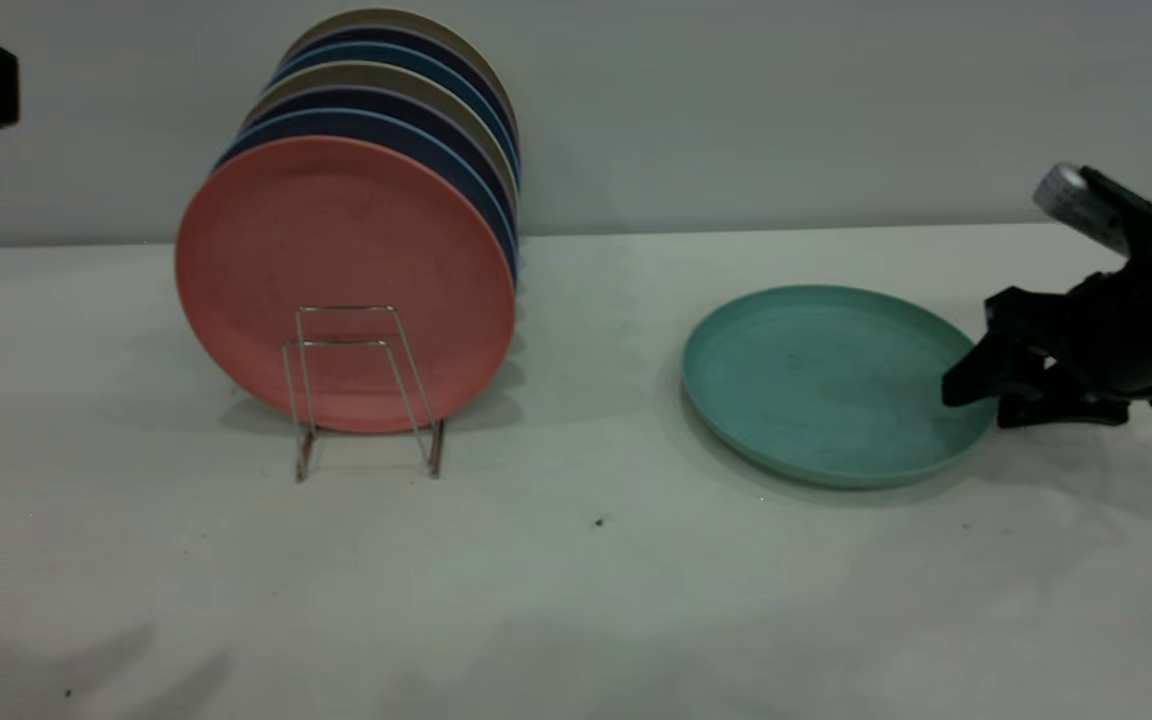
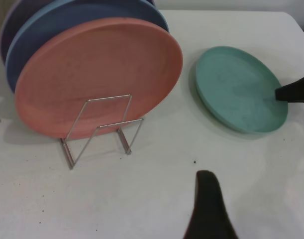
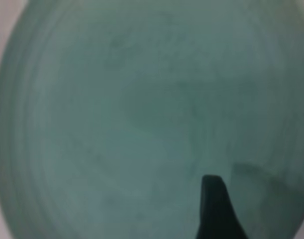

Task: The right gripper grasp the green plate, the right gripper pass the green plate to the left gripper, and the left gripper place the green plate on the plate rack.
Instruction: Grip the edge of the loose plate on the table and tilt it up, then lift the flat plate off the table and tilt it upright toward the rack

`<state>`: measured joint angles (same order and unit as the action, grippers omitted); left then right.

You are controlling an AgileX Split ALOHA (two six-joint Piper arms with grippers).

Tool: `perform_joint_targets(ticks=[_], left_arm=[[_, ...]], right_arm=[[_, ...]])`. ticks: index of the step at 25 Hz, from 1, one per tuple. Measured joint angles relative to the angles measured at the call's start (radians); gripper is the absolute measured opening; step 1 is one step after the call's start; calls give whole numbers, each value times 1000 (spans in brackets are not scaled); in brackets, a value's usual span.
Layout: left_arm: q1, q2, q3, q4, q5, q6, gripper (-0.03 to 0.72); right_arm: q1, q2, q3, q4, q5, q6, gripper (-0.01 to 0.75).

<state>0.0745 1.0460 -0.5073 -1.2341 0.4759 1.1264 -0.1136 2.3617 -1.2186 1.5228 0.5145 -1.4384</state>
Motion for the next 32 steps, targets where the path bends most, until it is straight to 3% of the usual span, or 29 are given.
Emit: perform_joint_targets(ticks=[2,5,9,11,14,22,32], left_arm=[[0,0,0,0,0,0,539],[0,0,0,0,0,0,539],[0,0,0,0,0,0,539],[0,1,0,0,0,0,539],[0,7,0,-19,2,0,534],[0,222,-5,-112,113,52,512],[0,508,-10,-325,152,254,512]], right_arm=[[0,20,-22,2,7,16,457],[0,34,-39,10,12,35,355],[0,43,-41,9,6,47,92],[0,45,-41,6,2,51,32],[0,34,-41,-55,2,54,14],[30,-131,-41,-447,56,210,13],[265,-224,-41,-401,182,225,13]])
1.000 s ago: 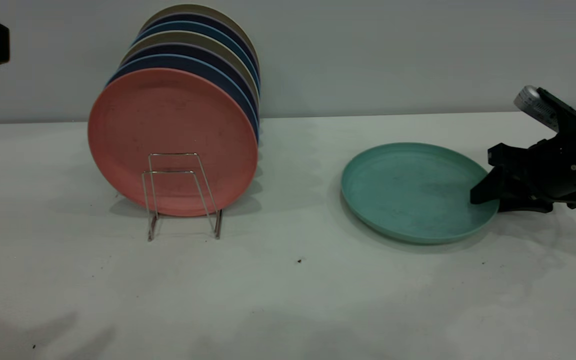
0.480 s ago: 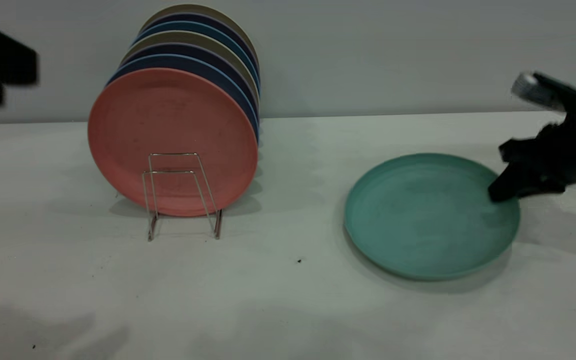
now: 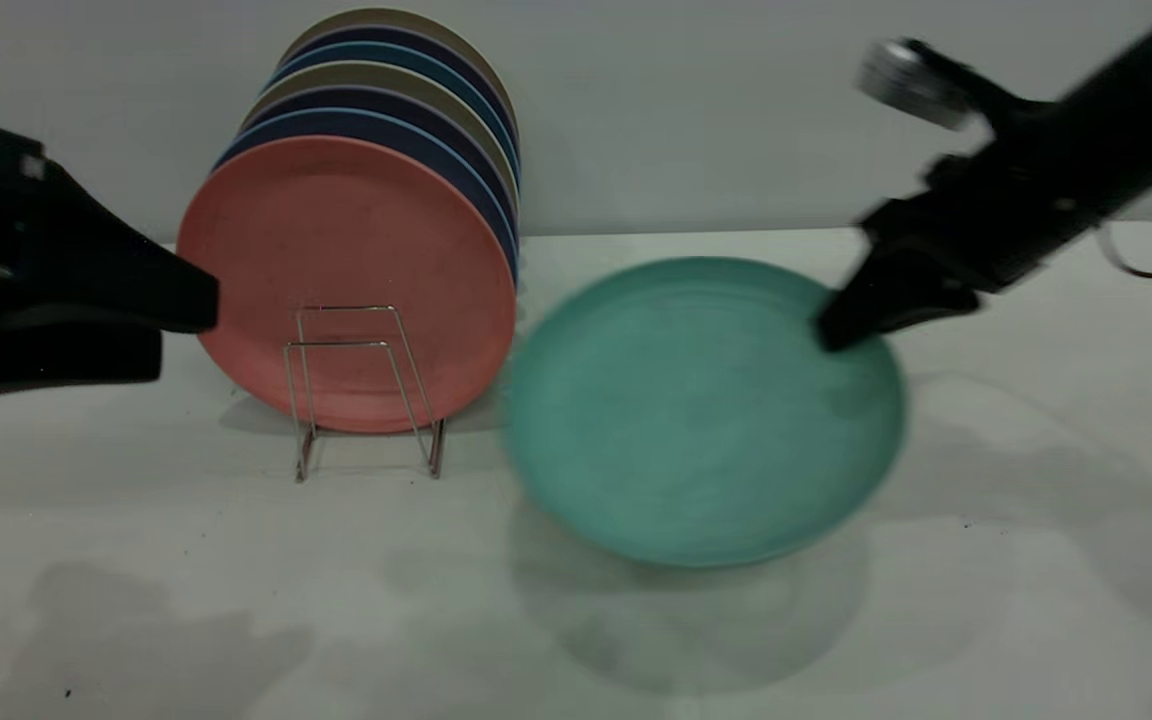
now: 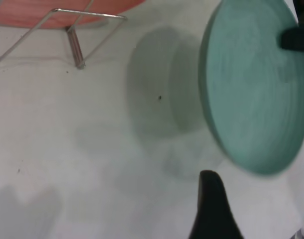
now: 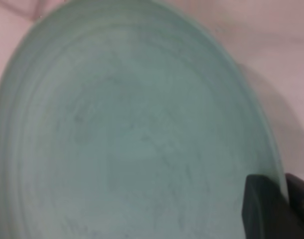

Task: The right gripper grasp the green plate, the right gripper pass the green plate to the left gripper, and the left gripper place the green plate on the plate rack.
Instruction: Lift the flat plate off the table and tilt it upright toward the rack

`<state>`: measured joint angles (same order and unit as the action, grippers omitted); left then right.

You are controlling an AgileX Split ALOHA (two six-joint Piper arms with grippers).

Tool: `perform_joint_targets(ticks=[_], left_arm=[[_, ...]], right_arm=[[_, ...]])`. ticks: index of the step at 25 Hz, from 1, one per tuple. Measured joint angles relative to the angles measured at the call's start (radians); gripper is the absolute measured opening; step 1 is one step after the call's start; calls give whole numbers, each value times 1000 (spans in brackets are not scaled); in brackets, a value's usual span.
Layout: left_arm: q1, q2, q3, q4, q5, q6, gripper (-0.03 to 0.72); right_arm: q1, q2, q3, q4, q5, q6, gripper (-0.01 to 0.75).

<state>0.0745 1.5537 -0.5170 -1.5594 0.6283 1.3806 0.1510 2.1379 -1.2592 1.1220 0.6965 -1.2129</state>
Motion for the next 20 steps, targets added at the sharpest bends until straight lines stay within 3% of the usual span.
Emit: perform_joint_targets(ticks=[7,15,17,20], left_arm=[[0,80,-1,-107,6,108,512],[0,120,-2,-131,16,129,487],[0,120,-3,-143,22,140,407],[0,122,-5,-169,6,170,142]], right_arm=[[150,-6,1,154,46,-34,14],[232,-6,1,396,177,-155,28],[232,-6,1,412,175,-174,46],[215,-6,1,378,169,-178,131]])
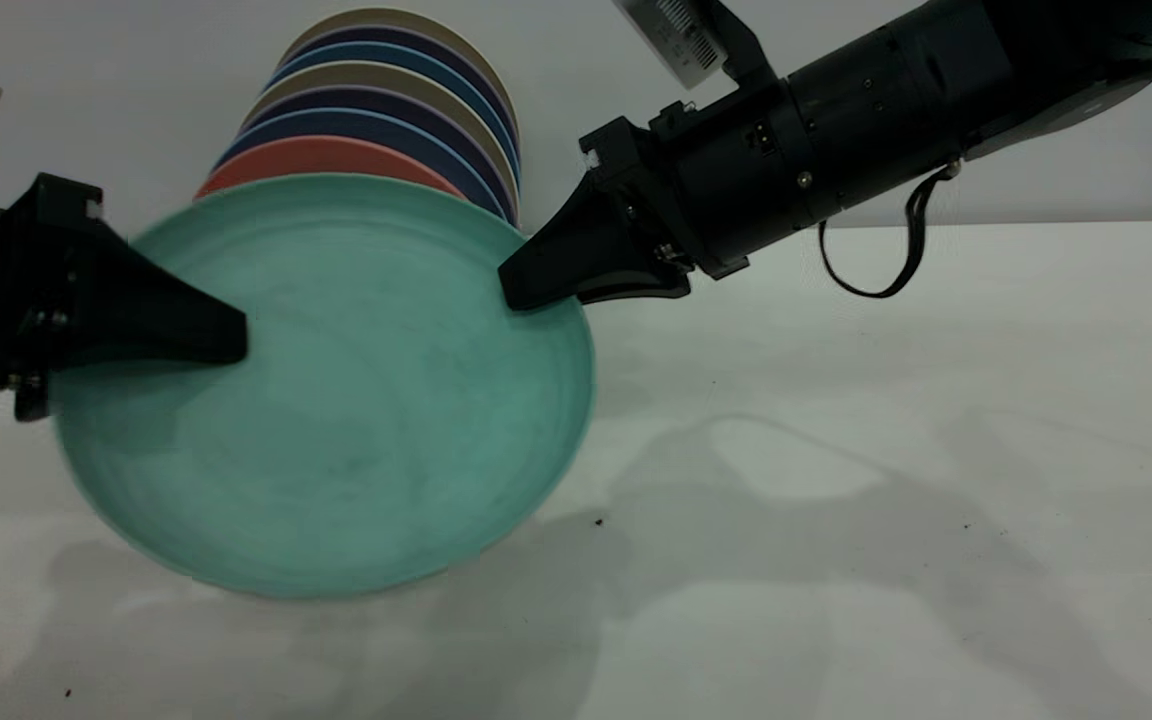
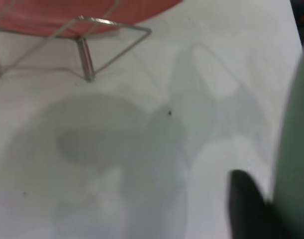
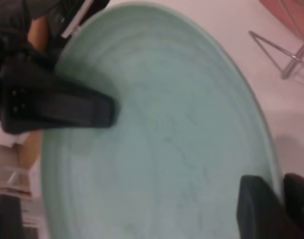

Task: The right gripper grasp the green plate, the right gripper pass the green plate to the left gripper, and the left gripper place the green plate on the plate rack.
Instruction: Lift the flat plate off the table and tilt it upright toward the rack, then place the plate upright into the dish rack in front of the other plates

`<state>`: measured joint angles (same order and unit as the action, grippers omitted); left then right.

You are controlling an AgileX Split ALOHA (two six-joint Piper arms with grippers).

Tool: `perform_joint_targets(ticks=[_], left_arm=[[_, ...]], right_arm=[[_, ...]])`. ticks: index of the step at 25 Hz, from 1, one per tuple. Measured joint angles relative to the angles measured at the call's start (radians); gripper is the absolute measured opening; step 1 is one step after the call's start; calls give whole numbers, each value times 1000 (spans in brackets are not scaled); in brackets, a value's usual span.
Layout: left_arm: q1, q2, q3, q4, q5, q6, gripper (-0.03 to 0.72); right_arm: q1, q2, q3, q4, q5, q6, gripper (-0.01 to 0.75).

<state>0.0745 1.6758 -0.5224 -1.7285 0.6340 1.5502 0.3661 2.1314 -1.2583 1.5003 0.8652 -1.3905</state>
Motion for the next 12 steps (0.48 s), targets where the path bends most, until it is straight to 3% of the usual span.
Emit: perform_joint_targets(ticks=[2,6,7,9,12], left_arm=[[0,0,-6,-6,-11,33,86],[0,0,-45,4,-58,90,86],[0,0,-63,16,-66,114,86],[0,0,-108,75,-73,157,86],[0,0,-209,227,-65,182,86]], right_arm=[[-21,0,0,-51,-6,2,263],[-92,0,0,-110,18,32,597],[-118,0,0,-120,22,44,651],[-173,0,0,-146,32,66,706],[-267,0,0,-200,35,100,712]])
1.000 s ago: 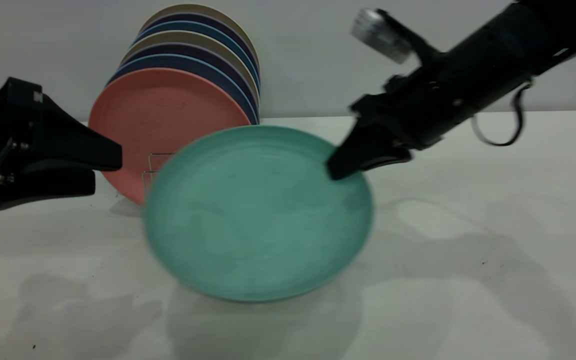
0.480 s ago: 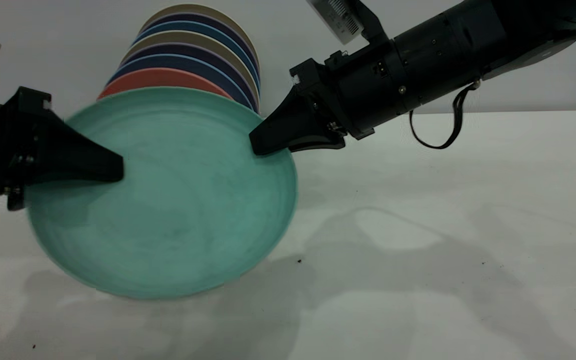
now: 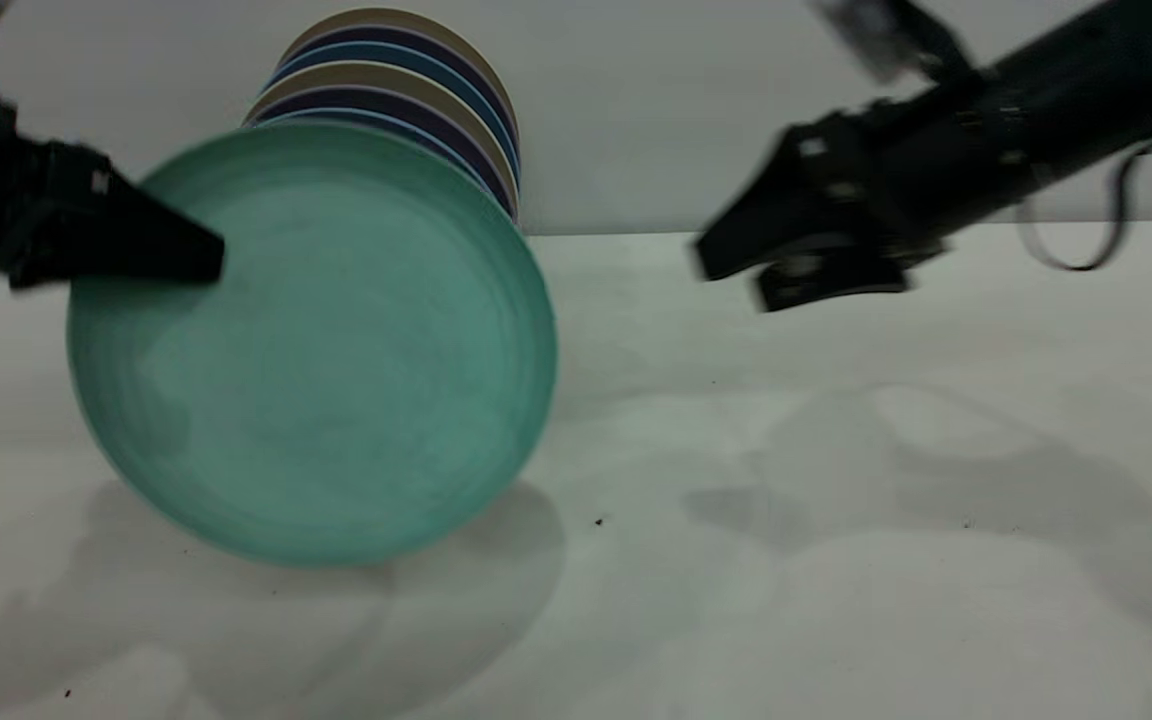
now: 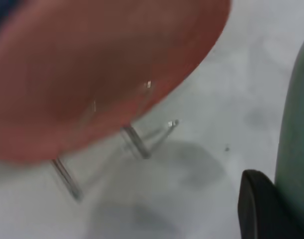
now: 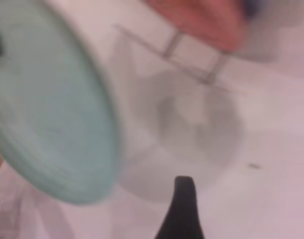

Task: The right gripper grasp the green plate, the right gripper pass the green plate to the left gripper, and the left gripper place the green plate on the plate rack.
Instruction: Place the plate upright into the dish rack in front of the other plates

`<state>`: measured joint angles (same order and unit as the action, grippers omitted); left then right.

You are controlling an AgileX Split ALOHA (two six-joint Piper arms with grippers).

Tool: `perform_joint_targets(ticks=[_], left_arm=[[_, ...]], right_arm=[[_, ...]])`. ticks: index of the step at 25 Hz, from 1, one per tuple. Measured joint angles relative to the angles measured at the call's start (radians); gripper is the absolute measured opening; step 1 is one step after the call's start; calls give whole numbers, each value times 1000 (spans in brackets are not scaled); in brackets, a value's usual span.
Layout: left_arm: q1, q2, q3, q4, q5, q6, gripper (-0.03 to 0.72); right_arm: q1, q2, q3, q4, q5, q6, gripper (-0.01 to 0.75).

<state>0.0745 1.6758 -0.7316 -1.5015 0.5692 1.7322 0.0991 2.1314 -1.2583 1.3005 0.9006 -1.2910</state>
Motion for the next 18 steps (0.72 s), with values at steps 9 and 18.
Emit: perform_joint_targets(ticks=[9,18], left_arm=[[-59,-6,-316,720,117,89,86],[-180,-6,-477,750,-37,243,86]], right_arm=[[-198,0,0,-101,1,58,588],[-247,0,0,-119,-23,59,575]])
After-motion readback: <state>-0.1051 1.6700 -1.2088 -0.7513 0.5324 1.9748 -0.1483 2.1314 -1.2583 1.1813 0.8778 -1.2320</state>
